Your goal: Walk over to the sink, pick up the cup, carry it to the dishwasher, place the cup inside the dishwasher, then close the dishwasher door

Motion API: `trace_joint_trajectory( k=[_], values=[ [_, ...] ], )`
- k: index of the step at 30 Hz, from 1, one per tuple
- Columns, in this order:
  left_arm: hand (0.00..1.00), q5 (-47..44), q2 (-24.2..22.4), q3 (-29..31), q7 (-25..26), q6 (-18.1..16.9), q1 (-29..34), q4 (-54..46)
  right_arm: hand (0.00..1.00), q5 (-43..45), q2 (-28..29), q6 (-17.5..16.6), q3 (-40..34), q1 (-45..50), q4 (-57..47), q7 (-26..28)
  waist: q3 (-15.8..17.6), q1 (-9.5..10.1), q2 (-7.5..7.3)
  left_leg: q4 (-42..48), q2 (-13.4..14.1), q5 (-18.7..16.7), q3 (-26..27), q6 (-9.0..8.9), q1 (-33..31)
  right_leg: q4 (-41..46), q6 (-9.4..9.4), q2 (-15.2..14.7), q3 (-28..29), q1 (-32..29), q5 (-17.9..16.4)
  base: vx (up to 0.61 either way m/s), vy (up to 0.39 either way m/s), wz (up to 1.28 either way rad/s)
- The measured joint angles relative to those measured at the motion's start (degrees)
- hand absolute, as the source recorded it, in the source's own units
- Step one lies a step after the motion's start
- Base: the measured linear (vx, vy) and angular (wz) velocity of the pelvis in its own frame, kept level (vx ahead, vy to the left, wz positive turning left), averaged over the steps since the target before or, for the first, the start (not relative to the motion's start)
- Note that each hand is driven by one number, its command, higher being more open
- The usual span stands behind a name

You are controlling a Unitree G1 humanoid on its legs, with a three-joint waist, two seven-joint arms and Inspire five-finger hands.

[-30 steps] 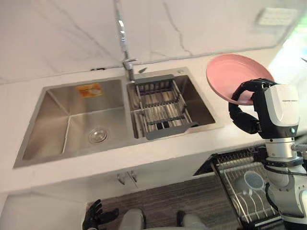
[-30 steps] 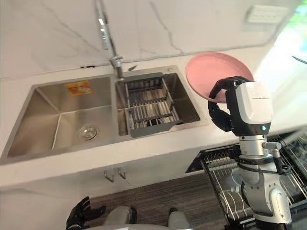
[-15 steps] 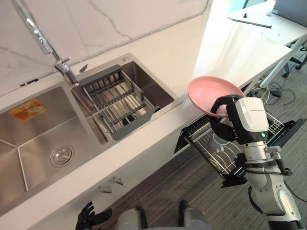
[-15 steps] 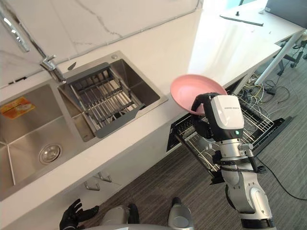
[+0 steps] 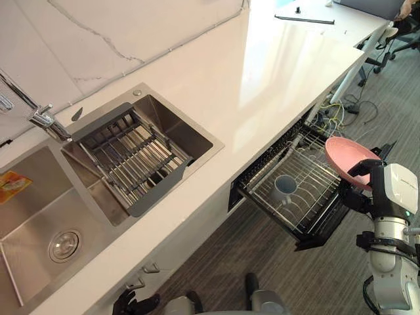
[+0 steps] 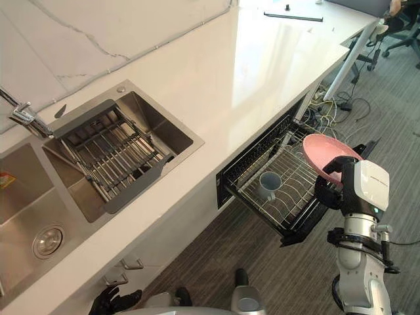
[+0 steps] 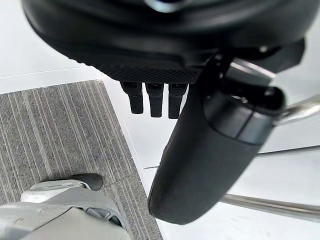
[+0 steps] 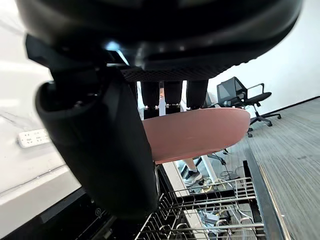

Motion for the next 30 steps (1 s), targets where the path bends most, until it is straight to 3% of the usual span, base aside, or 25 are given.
trace_joint_trajectory(
  k=[2, 10, 17, 30],
  values=[
    [0.90, -0.1, -0.1, -0.9, 0.0, -0.5, -0.2, -0.3, 0.30, 2.0, 0.0, 0.1, -0.1, -1.9, 1.5, -0.5, 0.3, -0.03, 1.01, 0.1, -0.5, 0.3, 0.4, 0.50, -2.0, -0.2, 0.12, -0.4, 0.8, -2.2, 0.9, -0.08, 0.033, -0.12],
    [0.90, -0.7, -0.1, -2.2, 0.1, -1.4, -4.2, -0.7, 0.30, 8.5, -1.9, 1.0, -1.8, -12.1, 11.3, -2.0, 5.8, -0.02, 2.32, 1.1, -2.2, 1.3, 0.3, 2.14, -6.7, -0.2, 0.57, -1.8, 1.4, -6.7, 3.1, -0.10, 0.024, 0.00],
    [0.90, -2.9, 0.5, -2.2, 0.4, -2.0, -5.9, -1.3, 0.30, 13.7, -5.9, 0.5, -1.7, -22.0, 18.0, -4.9, 9.4, 0.18, 2.56, 1.4, -3.3, 1.9, -1.3, 2.85, -9.6, 0.3, 0.89, -2.6, 0.8, -9.0, 3.5, -0.04, 0.017, 0.08],
    [0.90, -3.0, 1.4, -4.4, 0.5, -3.1, -7.2, -3.8, 0.30, 18.8, -6.0, 0.9, 6.0, -30.8, 29.1, -3.3, 13.7, 1.61, 3.33, 1.5, -3.8, 2.2, -2.3, 3.24, -12.4, 0.8, 0.88, -3.0, 0.0, -11.4, 3.5, -0.01, 0.001, 0.04]
  ],
)
